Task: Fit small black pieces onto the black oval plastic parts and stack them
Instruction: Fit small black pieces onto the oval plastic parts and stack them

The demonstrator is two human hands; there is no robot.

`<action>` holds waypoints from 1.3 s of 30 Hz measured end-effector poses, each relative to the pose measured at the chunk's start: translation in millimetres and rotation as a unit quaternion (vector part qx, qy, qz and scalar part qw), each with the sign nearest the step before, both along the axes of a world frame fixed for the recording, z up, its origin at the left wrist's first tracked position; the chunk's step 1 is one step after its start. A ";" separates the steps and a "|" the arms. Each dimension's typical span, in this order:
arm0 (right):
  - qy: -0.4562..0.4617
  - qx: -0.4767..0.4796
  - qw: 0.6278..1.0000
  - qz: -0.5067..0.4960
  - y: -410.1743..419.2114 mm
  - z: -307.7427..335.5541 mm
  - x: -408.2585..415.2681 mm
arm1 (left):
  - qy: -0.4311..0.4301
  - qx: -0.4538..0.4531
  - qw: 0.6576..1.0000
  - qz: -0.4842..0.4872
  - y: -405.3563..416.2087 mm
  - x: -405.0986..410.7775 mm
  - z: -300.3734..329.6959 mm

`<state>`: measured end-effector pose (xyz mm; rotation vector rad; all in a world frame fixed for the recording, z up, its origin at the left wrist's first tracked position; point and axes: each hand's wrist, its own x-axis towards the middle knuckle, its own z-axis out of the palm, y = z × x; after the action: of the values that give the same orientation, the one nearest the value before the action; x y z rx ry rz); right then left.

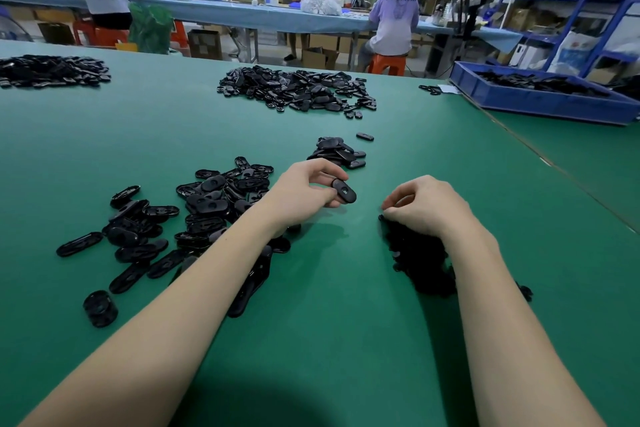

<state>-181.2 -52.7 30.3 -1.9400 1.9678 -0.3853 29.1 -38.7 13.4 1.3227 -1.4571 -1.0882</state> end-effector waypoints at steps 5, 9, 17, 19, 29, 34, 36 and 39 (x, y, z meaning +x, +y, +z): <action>0.012 0.007 1.000 -0.005 1.6 -0.5 2.5 | 0.015 0.009 1.000 0.003 -1.5 0.8 -0.7; 0.004 -0.003 1.000 -0.013 1.5 -1.1 4.0 | 0.020 0.009 1.000 0.005 -0.5 0.3 -0.6; -0.226 -0.015 0.974 0.004 2.1 2.3 11.3 | 0.018 -0.001 1.000 0.005 0.9 1.8 1.2; -0.279 -0.016 0.960 0.012 3.5 3.6 15.3 | 0.017 -0.003 1.000 0.003 1.1 1.9 1.0; -0.392 0.041 0.918 0.041 7.7 4.8 14.9 | 0.027 -0.008 1.000 -0.014 0.2 1.4 -0.6; -0.401 0.043 0.914 0.044 5.2 4.3 16.0 | 0.027 -0.013 0.999 -0.018 0.1 1.5 -0.3; -0.398 0.045 0.916 0.041 4.6 3.7 16.2 | 0.030 -0.014 0.999 -0.017 0.5 1.8 -0.2; -0.391 0.037 0.919 0.030 4.4 2.2 16.3 | 0.037 -0.011 0.999 -0.017 0.3 1.9 -0.4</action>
<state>-164.9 -48.3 32.5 -1.4523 1.3625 -0.8893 31.0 -38.4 13.0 1.2326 -1.4381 -1.1290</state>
